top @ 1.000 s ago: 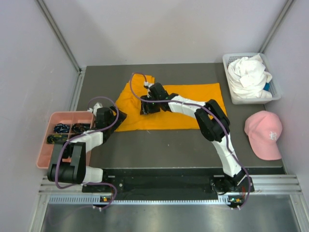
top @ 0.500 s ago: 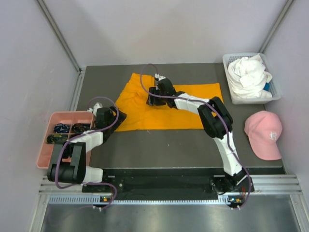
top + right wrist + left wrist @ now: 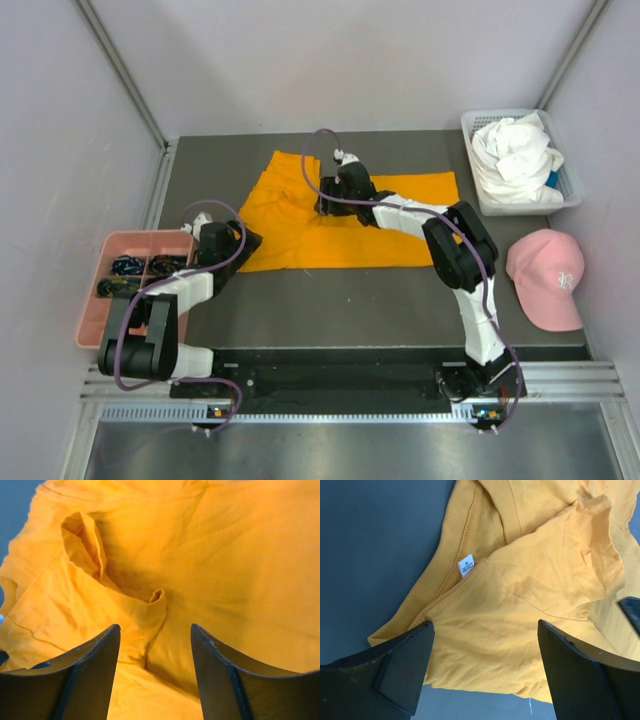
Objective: Fold and stack the t-shirts
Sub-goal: Fold the flattened tshirt in 1/3 of the way
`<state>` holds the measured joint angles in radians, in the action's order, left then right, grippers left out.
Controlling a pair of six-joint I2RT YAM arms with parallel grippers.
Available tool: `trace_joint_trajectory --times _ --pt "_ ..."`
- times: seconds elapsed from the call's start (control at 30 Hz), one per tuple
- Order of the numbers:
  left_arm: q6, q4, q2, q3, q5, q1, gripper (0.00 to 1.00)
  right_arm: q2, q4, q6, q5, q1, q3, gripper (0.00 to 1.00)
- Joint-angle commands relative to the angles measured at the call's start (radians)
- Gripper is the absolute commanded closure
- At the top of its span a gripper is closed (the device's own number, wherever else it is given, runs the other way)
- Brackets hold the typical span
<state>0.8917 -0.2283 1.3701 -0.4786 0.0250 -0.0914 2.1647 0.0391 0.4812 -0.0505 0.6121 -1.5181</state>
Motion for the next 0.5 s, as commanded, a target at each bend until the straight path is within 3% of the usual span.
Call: trace_joint_trajectory --times 0.0,0.17,0.3,0.47 --pt "-0.017 0.222 0.038 0.049 0.046 0.005 0.10 -0.158 0.003 -0.098 0.044 -0.006 -0.019 0.40" --pt "-0.019 0.222 0.041 0.048 0.046 0.005 0.10 -0.135 -0.108 -0.180 -0.141 0.001 -0.129 0.38" --pt "-0.017 0.222 0.040 0.049 0.047 0.005 0.11 -0.048 -0.162 -0.191 -0.314 0.032 -0.232 0.37" --pt "-0.016 0.224 0.038 0.051 0.049 0.005 0.11 0.134 -0.214 -0.187 -0.406 0.071 -0.425 0.36"
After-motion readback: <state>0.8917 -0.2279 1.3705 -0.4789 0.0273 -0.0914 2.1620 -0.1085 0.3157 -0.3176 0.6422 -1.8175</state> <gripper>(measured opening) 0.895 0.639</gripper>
